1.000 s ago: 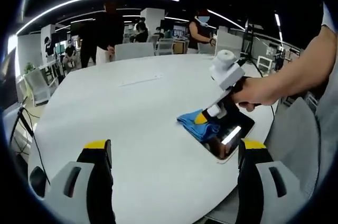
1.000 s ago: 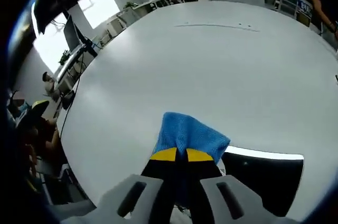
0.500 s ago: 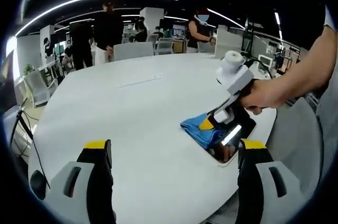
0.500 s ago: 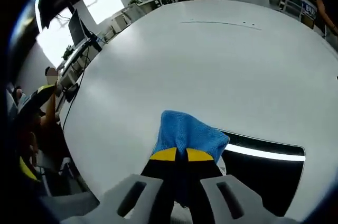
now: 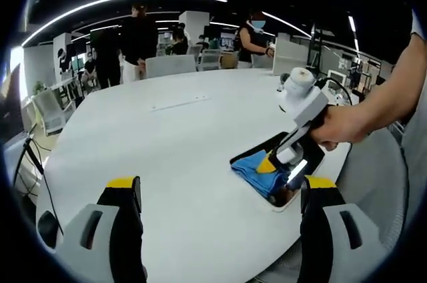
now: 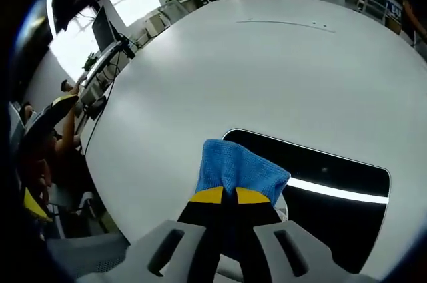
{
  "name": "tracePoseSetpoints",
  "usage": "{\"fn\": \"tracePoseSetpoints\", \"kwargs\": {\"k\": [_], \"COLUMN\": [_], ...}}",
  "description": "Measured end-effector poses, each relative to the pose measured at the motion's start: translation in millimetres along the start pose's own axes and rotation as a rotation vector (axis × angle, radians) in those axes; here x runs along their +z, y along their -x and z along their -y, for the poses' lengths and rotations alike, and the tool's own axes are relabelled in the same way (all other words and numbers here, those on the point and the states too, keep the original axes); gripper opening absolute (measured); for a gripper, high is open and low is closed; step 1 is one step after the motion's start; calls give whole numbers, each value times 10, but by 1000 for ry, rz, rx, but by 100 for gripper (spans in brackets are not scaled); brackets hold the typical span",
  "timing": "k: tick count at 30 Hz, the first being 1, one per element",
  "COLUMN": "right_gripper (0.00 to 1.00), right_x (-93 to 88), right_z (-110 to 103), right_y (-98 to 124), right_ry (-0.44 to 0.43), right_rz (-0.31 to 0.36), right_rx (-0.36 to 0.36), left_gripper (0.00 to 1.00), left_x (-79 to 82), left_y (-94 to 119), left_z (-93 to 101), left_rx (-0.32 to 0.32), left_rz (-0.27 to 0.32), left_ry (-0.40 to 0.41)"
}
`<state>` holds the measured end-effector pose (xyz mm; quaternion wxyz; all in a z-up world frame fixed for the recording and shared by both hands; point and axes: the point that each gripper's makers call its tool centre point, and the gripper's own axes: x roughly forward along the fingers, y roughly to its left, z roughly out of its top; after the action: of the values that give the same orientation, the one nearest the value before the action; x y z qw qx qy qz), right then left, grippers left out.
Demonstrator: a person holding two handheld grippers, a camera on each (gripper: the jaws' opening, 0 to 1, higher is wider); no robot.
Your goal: Wipe the mirror surface with the cleaning cloth until all visible marks leave the cleaned area.
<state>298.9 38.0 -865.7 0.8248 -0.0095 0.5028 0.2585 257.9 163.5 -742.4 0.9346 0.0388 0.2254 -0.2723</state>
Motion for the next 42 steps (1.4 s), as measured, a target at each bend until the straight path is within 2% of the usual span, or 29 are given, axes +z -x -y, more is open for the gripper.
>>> {"fn": "tracePoseSetpoints", "kwargs": {"k": [10,17,31,42], "right_gripper": [0,0,0,0], "right_x": [-12,-63,-200,-303], "right_z": [26,145,541,799], "right_y": [11,82,263,392], "right_ry": [46,37,3,-3], "right_rz": [7,12,18,14], "right_rx": [2,-4,-33,-55], "left_gripper": [99,99,99,99], "left_x": [-14,2,18,29], "left_y": [83,57,-40,9], "left_z": [23,54,175,77], "left_rx": [21,24,17,66], "left_rz": [4,9,18,38], "left_ry": [4,4,6,26]}}
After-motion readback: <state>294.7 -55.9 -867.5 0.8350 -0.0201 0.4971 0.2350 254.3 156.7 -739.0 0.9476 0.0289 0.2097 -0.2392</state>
